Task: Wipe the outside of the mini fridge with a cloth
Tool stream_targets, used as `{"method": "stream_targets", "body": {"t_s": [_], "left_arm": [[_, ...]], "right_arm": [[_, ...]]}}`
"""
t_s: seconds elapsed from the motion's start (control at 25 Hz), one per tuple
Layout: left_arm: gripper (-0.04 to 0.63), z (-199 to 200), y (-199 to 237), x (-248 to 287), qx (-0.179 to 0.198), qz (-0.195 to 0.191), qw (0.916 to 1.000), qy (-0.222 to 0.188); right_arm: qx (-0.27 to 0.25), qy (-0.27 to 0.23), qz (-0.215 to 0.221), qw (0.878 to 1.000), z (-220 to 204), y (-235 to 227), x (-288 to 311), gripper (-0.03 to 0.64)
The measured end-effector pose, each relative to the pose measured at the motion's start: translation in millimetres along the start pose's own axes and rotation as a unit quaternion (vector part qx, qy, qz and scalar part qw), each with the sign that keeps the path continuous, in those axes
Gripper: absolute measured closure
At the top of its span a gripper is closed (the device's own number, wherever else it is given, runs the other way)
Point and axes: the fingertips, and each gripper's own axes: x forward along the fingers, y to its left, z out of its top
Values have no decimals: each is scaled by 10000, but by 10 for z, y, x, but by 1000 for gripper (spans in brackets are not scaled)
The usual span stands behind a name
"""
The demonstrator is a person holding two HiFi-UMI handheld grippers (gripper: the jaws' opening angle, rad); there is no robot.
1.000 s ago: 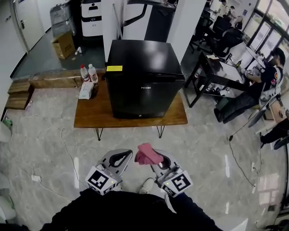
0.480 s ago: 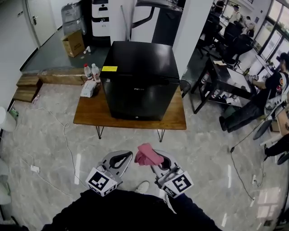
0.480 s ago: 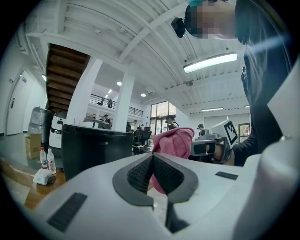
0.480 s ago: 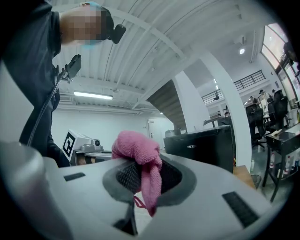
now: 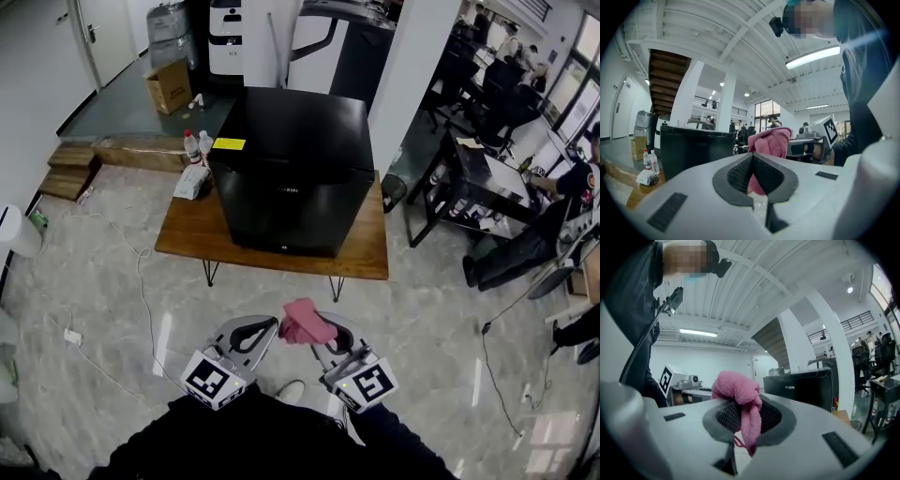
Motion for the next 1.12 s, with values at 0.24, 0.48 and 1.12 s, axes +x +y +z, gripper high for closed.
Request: {"method": "stream_targets", "body": {"t_s": [0.24, 0.48, 1.12], "left_arm": [[590, -28, 328, 110, -91, 38, 9999, 28], [590, 3, 887, 194, -62, -97, 9999, -39], [591, 178, 2594, 466, -3, -253, 9995, -201]], "right_arm": [[124, 45, -69, 9999, -72, -207, 291, 571], [59, 85, -213, 9997, -12, -327, 789, 571], [-392, 118, -692, 9968, 163, -791, 2312, 571]]}}
